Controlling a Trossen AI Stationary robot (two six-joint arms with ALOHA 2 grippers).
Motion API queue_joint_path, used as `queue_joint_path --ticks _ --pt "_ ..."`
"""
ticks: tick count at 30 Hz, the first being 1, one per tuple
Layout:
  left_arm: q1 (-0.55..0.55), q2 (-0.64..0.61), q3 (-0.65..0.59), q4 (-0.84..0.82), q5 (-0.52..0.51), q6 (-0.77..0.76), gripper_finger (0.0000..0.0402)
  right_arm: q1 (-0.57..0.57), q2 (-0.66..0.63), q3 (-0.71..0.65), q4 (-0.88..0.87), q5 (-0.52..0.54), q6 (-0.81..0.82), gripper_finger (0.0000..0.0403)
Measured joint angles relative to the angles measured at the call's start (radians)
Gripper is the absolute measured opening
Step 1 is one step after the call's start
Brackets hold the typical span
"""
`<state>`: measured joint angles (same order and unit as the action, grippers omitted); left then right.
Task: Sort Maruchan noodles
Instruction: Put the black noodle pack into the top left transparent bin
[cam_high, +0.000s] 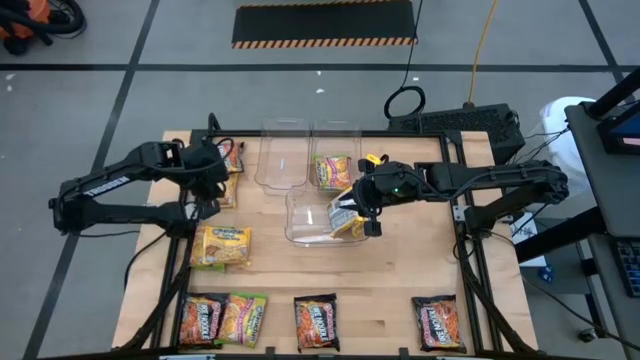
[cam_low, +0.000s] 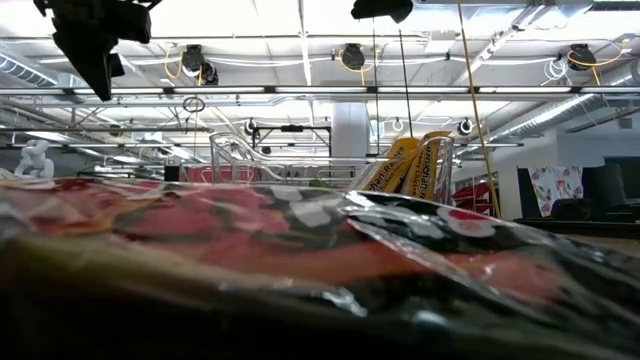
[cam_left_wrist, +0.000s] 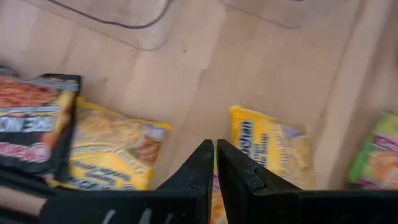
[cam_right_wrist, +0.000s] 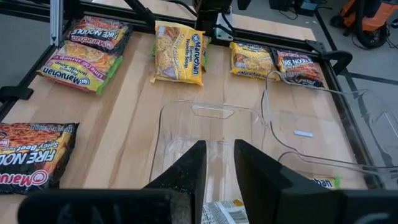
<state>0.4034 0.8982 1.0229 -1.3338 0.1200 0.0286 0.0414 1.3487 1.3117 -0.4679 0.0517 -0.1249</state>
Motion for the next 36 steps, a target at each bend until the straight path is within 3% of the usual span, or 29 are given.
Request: queue_joint_path --ticks 12,23,32,36 --pt "0.000 0.005 0.000 0.000 -0.036 -0.063 0.0006 0.000 0.000 0.000 0.000 0.000 0.000 0.0077" --pt "0.000 0.098 0.000 -0.003 -0.051 -0.012 0.0059 0.000 0.000 0.000 0.000 0.000 0.000 0.0077" --pt "0.003 0.203 0.000 0.002 -0.318 0.119 0.0096 0.000 0.000 0.000 0.000 0.000 0.000 0.0077" --pt "0.026 0.250 0.000 0.037 -0.343 0.127 0.0097 0.000 0.000 0.000 0.000 0.000 0.000 0.0077"
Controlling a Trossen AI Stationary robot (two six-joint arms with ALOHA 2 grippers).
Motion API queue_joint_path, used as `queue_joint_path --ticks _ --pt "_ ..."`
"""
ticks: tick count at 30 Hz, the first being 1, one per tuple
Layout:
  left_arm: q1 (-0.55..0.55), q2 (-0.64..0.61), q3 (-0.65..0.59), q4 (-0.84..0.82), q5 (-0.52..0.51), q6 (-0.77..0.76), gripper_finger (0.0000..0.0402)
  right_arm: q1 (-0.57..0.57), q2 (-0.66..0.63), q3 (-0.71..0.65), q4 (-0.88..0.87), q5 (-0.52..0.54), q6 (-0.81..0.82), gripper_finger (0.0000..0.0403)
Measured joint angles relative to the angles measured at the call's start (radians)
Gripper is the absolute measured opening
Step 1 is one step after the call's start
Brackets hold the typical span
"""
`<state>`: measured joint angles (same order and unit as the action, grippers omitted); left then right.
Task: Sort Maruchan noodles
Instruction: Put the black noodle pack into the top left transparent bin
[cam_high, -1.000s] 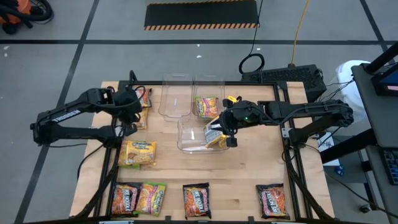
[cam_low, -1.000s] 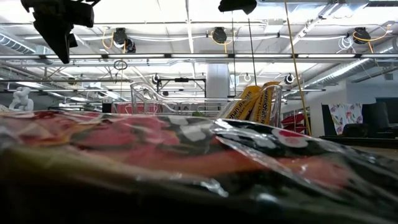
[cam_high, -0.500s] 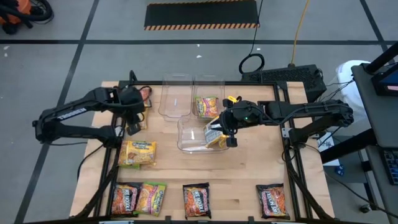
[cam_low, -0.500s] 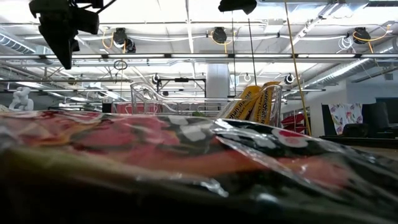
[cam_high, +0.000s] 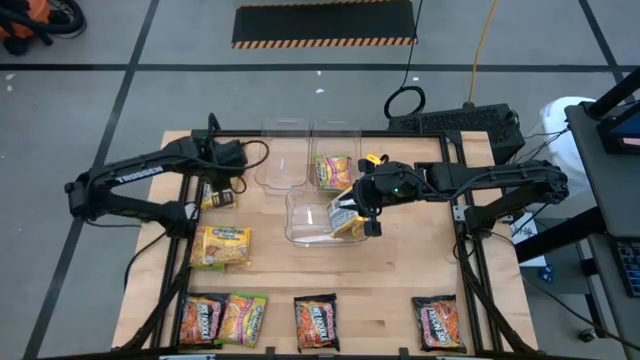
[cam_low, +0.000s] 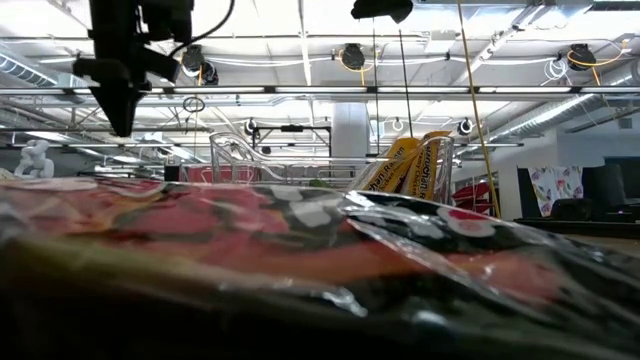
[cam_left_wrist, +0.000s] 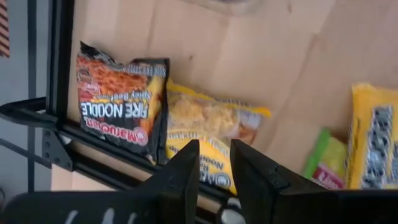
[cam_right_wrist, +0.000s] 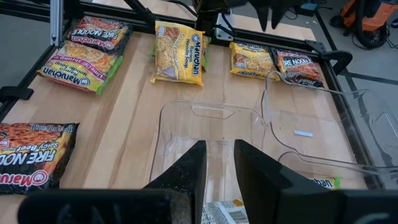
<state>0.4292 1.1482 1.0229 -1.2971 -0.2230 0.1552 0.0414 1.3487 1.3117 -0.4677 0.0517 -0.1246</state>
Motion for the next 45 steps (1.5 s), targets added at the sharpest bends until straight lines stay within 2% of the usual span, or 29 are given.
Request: queue_joint_path --ticks 7,15,18,24,28,39,43,45 --pt "0.038 0.078 0.000 0.139 -0.006 -0.120 0.0097 0.000 0.000 0.000 0.000 0.000 0.000 0.0077" --pt "0.040 0.134 -0.013 0.123 -0.024 -0.280 0.0097 0.000 0.000 0.000 0.000 0.000 0.000 0.0077" --pt "0.039 0.141 -0.069 0.138 -0.028 -0.284 0.0097 0.000 0.000 0.000 0.005 0.000 0.000 0.0077" --pt "0.038 0.141 -0.213 0.149 -0.146 -0.309 0.0097 -0.001 0.000 0.000 0.064 0.000 0.000 0.0077" --pt "0.033 0.141 -0.206 0.192 -0.164 -0.310 0.0097 -0.007 0.000 0.000 0.098 0.000 0.000 0.0077" --pt "0.027 0.141 -0.208 0.184 -0.199 -0.343 0.0097 -0.036 0.000 0.000 0.169 0.004 0.000 0.0077" --pt "0.038 0.141 -0.198 0.192 -0.223 -0.389 0.0097 -0.047 0.000 0.000 0.190 0.004 0.000 0.0077" --pt "0.045 0.141 -0.196 0.255 -0.220 -0.472 0.0097 -0.053 0.000 0.000 0.205 0.004 0.000 0.0077"
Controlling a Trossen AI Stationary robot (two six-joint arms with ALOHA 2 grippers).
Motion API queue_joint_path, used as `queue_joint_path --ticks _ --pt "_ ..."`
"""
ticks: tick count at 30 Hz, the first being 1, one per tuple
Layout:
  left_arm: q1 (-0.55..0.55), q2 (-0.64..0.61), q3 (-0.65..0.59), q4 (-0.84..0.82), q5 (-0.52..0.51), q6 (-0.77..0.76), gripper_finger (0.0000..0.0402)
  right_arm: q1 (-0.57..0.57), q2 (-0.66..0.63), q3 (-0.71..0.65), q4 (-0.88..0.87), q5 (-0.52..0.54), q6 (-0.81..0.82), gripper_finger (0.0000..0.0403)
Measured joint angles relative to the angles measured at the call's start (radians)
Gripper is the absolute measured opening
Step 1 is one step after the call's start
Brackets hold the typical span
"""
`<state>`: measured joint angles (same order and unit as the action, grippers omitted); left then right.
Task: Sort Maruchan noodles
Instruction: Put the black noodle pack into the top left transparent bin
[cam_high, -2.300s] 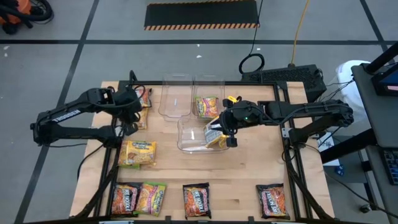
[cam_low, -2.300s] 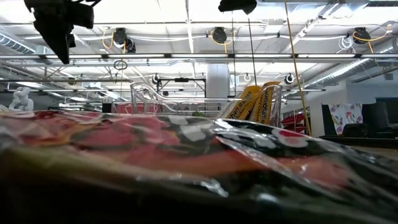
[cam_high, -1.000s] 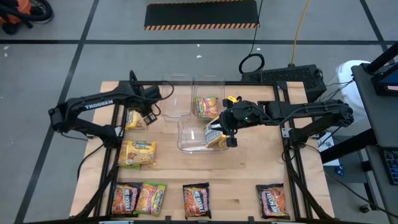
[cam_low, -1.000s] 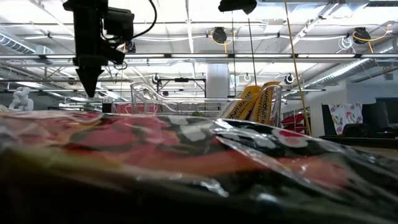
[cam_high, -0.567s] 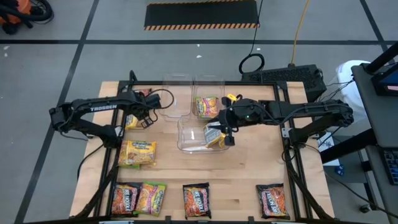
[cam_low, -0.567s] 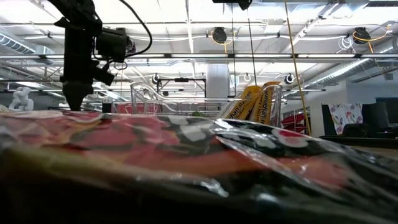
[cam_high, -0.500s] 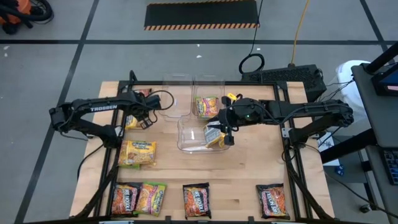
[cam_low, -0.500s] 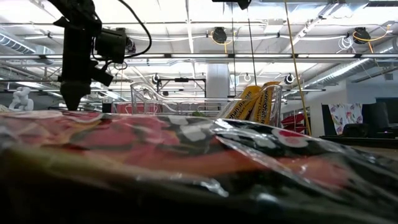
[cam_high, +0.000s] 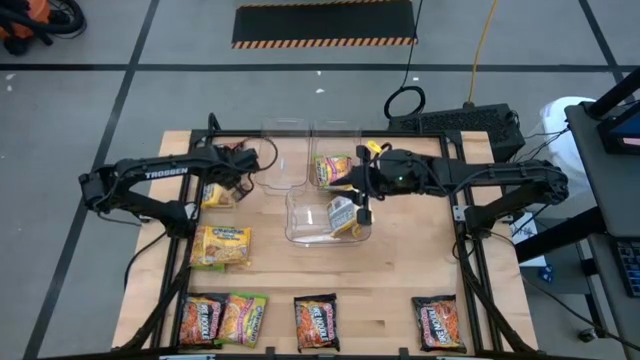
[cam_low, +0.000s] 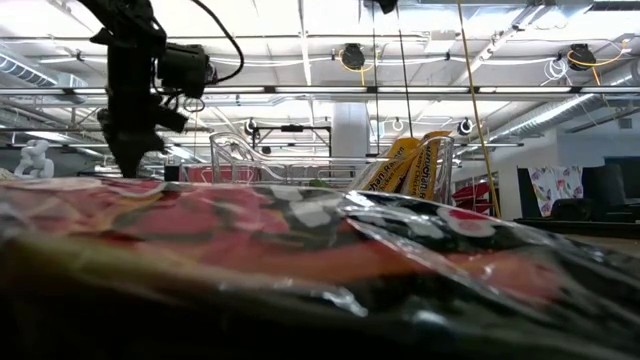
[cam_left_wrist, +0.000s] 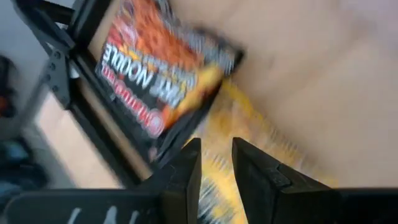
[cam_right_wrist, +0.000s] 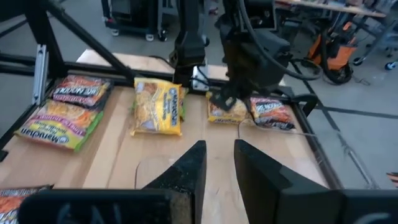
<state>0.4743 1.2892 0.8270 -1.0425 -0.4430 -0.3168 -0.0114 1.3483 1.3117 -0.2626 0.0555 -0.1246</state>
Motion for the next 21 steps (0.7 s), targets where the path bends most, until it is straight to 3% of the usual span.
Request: queue_joint_path --ticks 21 --pt "0.005 0.128 -0.046 0.199 -0.061 0.010 0.0097 -0.036 0.000 0.000 0.019 0.000 -0.053 0.0077"
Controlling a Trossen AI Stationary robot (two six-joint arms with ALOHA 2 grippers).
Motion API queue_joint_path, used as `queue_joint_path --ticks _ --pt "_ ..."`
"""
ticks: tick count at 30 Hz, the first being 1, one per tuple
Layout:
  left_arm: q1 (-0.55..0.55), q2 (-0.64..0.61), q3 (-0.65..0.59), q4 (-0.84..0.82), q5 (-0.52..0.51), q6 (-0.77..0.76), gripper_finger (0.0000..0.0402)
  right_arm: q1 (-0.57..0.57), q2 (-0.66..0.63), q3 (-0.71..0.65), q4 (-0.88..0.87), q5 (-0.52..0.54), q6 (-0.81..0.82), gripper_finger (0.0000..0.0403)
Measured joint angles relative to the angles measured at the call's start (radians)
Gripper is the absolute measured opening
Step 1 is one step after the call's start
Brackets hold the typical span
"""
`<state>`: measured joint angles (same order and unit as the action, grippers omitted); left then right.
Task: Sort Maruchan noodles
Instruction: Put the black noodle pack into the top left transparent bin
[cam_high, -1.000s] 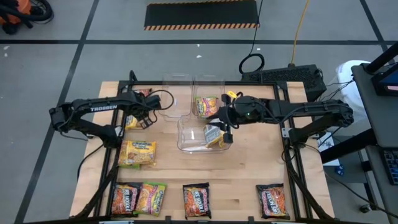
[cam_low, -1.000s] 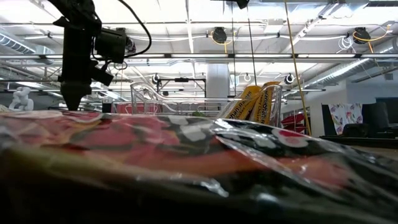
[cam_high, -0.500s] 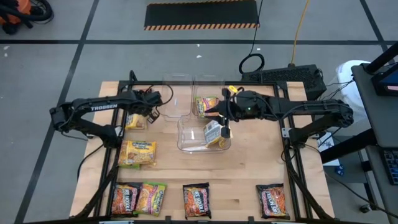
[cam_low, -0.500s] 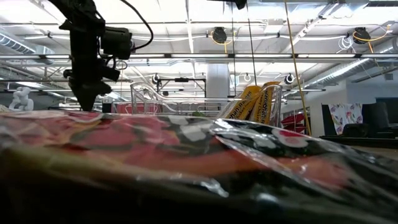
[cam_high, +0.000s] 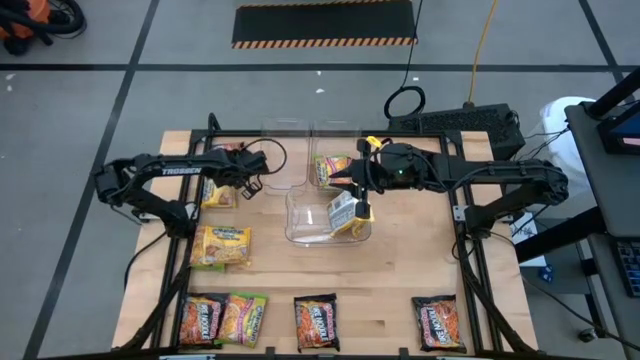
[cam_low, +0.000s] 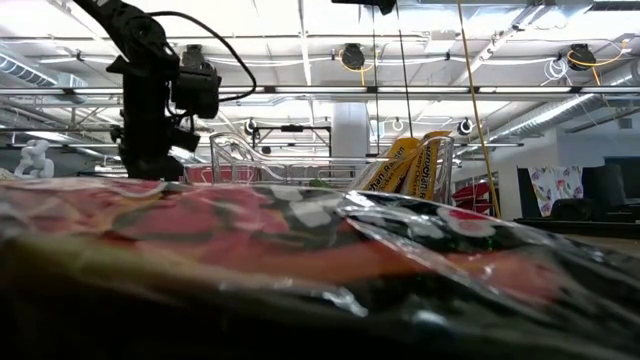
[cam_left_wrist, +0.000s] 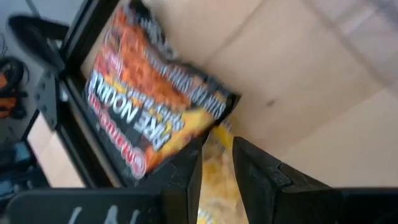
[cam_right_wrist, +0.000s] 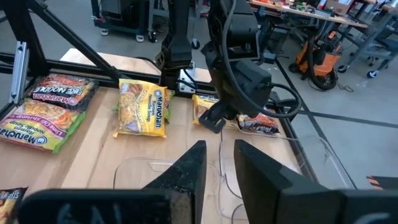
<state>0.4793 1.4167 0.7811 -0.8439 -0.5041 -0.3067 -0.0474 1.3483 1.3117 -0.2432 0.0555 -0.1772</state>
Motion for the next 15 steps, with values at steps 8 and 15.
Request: queue_joint_path --ticks 8,15 --pt "0.001 0.019 0.000 0.038 0.002 0.041 0.0097 0.000 0.000 0.000 0.000 0.000 -0.019 0.0077" --pt "0.003 0.061 0.000 0.036 0.002 0.067 0.0097 0.000 0.000 0.000 0.000 0.000 -0.022 0.0077"
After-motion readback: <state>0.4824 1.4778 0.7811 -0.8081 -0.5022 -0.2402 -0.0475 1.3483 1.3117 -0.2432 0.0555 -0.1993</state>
